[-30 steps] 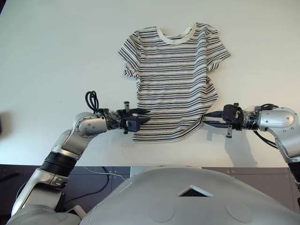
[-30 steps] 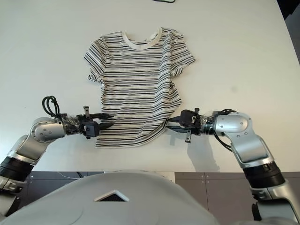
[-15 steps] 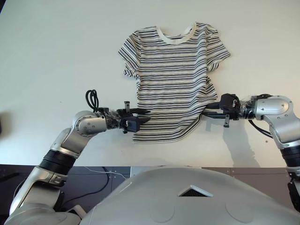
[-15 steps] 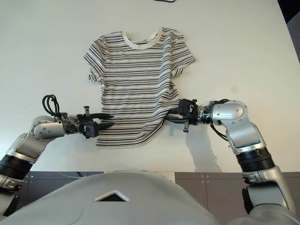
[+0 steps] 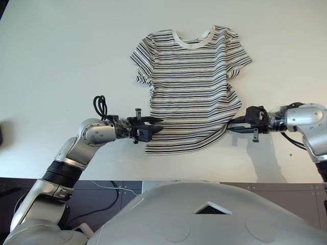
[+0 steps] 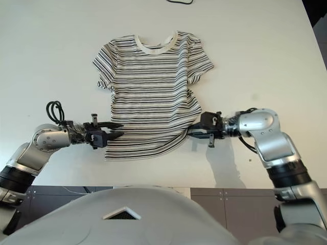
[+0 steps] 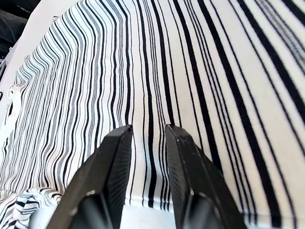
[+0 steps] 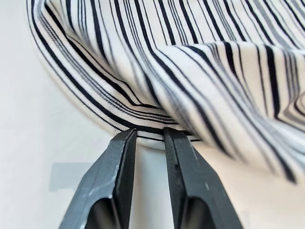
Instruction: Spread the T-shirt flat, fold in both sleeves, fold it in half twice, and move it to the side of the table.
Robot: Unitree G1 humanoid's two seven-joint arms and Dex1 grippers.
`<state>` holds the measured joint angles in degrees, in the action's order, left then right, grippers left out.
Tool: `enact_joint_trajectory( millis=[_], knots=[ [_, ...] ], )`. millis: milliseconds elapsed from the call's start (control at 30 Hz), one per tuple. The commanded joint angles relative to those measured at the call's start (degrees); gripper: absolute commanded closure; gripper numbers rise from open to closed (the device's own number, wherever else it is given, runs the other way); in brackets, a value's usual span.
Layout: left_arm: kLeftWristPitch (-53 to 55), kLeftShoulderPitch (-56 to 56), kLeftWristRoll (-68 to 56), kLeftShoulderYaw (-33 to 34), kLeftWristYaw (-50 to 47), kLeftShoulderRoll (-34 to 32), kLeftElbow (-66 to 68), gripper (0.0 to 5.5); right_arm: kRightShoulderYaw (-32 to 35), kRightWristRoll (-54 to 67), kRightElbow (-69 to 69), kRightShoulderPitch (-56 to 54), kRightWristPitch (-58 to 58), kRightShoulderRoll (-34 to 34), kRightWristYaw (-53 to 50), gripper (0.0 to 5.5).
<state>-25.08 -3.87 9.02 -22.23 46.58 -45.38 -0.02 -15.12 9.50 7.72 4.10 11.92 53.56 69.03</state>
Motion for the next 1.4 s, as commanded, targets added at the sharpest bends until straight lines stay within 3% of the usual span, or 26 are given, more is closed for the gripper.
enact_joint_trajectory(
  millis=[33, 300, 500, 600, 867, 1167, 1400],
  knots=[
    [4.9, -4.2, 1.6, 0.4, 1.3, -2.1, -1.6, 4.23, 4.7, 3.2, 12.0, 13.2, 7.6, 9.3, 1.9, 4.46],
    [5.9, -9.7, 3.4, 1.1, -0.4, -2.6, -4.1, 4.23, 12.7, 4.3, 22.9, 23.4, 14.2, 10.7, -4.7, 4.46],
    [4.2, -10.4, 5.3, 1.2, -1.1, -3.9, -1.8, 4.23, 21.0, 9.0, 21.6, 18.5, 15.8, 9.8, -5.0, 4.46],
    [3.2, -9.9, 6.0, 0.8, -1.0, -4.1, -0.6, 4.23, 20.1, 9.3, 20.3, 14.7, 16.4, 8.4, -6.2, 4.46],
    [1.2, -9.2, 5.8, 0.7, -1.2, -4.1, 1.3, 4.23, 15.3, 4.1, 20.0, 24.7, 10.5, 7.2, -6.6, 4.46],
    [0.3, -7.8, 5.3, 0.4, -0.4, -4.3, 2.1, 4.23, 12.7, 2.3, 18.7, 24.1, 9.3, 5.1, -8.2, 4.46],
    [2.7, -13.0, 2.6, 2.0, -0.1, -6.3, -3.1, 4.23, 18.4, 1.8, 21.7, 36.5, 7.3, 10.3, -5.1, 4.46]
  ],
)
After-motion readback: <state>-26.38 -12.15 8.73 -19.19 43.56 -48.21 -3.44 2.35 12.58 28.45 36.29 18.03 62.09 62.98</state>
